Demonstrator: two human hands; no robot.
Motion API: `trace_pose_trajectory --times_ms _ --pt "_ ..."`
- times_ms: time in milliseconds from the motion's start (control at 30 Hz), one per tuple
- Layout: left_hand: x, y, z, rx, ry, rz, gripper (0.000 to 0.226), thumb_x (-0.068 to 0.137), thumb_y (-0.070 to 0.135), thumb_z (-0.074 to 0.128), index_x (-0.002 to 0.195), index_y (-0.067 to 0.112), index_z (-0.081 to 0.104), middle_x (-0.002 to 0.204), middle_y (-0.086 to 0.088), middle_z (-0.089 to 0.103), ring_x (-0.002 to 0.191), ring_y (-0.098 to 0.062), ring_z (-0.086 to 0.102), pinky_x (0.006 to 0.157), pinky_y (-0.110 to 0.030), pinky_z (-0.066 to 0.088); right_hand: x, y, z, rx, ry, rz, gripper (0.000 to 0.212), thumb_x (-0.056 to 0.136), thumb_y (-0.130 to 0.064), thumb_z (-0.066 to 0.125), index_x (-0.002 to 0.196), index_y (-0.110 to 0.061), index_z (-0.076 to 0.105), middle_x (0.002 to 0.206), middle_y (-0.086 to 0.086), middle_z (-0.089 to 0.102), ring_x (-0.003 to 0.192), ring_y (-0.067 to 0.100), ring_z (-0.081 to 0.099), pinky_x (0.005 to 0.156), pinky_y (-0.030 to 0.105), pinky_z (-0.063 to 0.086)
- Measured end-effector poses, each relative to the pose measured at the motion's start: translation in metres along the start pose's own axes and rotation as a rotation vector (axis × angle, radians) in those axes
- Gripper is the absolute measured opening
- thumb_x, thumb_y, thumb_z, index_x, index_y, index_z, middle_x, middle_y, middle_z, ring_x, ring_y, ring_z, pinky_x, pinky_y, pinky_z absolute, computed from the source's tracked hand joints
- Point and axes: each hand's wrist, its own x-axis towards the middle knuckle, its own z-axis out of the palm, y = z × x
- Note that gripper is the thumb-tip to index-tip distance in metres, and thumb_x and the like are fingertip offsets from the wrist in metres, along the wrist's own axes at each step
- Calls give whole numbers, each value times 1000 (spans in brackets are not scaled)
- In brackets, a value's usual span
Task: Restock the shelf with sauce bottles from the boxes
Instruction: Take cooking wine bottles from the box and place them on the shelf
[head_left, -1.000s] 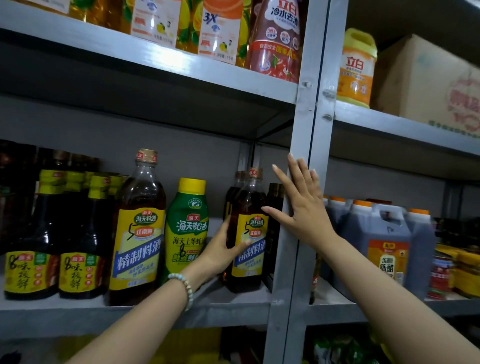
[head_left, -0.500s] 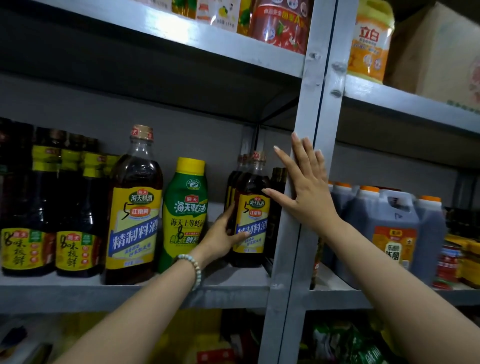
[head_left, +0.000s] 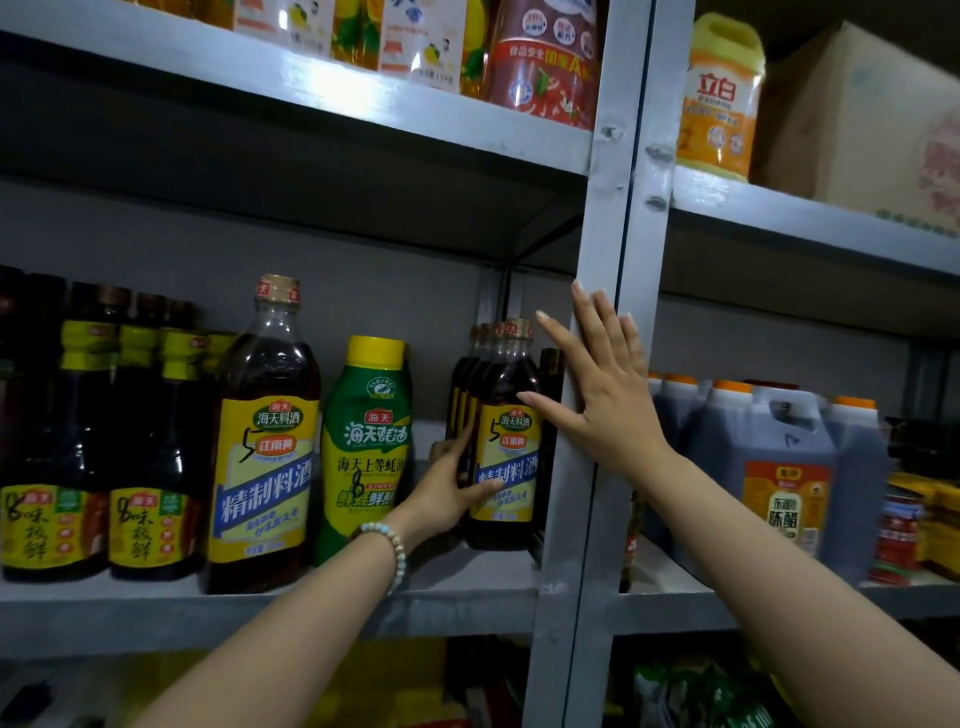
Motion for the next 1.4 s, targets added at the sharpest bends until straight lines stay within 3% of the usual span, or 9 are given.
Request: trace_pose_trajectory --times_ms 267,433,567,767,867,1033,1200,1300,1400 --pt "-44 33 -7 211 102 94 88 73 55 69 145 32 24 140 5 39 119 -14 50 100 -40 47 0 -3 -11 24 -109 21 78 84 -68 34 150 -30 19 160 -2 -8 145 13 -17 116 30 -18" --pt "-99 91 -66 267 208 295 56 84 34 66 134 32 41 124 15 49 108 -2 53 90 -27 51 2 -29 -17 195 -61 122 77 82 -66 38 148 -31 22 160 -4 0 146 13 -9 117 32 -10" --pt "-132 116 -133 354 319 409 35 84 26 68 115 33 55 109 9 58 91 -11 61 72 -32 58 14 -81 -13 545 -43 215 66 87 -50 56 145 -32 29 158 -9 15 144 4 9 118 32 9" --pt "-148 97 -203 562 448 281 57 77 39 72 127 29 47 122 9 49 102 -9 54 80 -34 54 45 -163 3 998 -166 406 58 91 -39 58 143 -31 34 153 -12 28 139 3 26 100 13 32" --pt "-147 83 -212 510 369 214 64 76 42 72 133 31 43 130 10 47 107 -9 54 87 -37 52 64 -194 11 1150 -242 536 59 91 -40 56 144 -22 36 149 -2 38 136 11 35 102 22 39" --pt "-143 87 -210 455 364 200 63 78 40 72 132 32 43 110 24 47 93 1 55 72 -10 40 86 -221 18 1281 -336 638 56 94 -34 54 142 -9 39 141 5 49 126 15 49 98 20 40" --pt "-144 87 -207 431 361 185 62 74 46 73 127 32 43 104 25 51 92 2 56 72 -15 44 93 -233 23 1296 -232 658 28 94 -30 56 116 -14 61 105 4 69 93 14 66 73 17 53" --pt "-148 82 -200 333 270 148 70 68 46 77 127 35 39 97 31 51 88 9 57 76 -17 49 94 -235 21 1226 -121 639 30 88 -33 63 111 -14 63 102 5 69 96 17 66 81 27 56" --pt "-151 79 -197 237 262 140 87 57 49 82 132 26 44 111 18 54 104 -7 60 92 -31 51 88 -237 15 1186 -33 600 28 84 -32 69 105 -15 66 97 3 70 94 16 67 82 30 56"
